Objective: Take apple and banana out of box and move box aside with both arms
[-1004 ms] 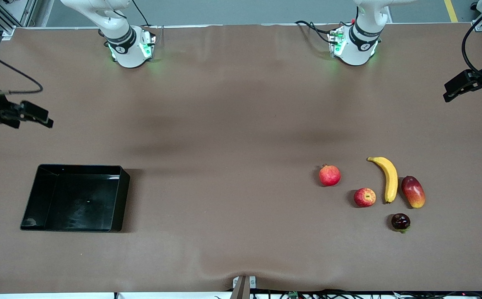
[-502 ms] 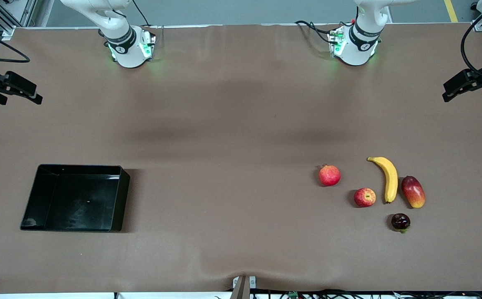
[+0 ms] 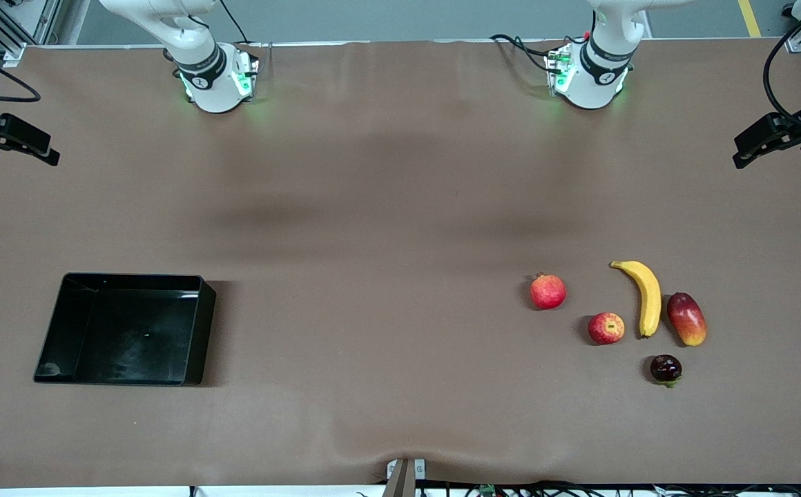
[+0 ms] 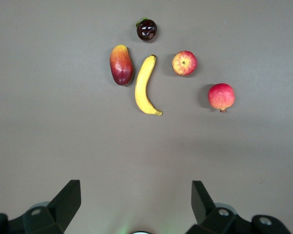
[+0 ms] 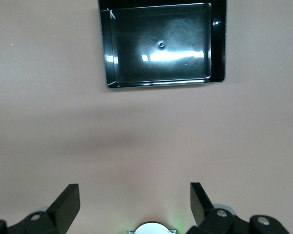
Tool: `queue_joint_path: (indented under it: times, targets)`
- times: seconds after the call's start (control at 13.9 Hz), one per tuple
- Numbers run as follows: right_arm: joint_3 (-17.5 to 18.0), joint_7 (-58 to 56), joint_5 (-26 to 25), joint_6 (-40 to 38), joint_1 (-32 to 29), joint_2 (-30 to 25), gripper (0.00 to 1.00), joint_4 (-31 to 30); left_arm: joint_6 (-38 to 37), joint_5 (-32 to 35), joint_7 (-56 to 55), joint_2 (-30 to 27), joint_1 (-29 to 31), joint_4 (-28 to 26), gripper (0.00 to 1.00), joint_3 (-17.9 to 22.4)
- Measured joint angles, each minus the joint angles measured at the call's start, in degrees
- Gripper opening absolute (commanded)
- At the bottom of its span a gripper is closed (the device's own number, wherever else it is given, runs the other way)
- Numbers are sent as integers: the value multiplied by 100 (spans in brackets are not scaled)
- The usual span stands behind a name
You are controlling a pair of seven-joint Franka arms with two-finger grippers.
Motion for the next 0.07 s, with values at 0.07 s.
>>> queue_joint_path:
  times: [0.07]
  targets:
    - [0,29,-6,0,10,-2,100,0,0,0,0,0,0,7,100,-7]
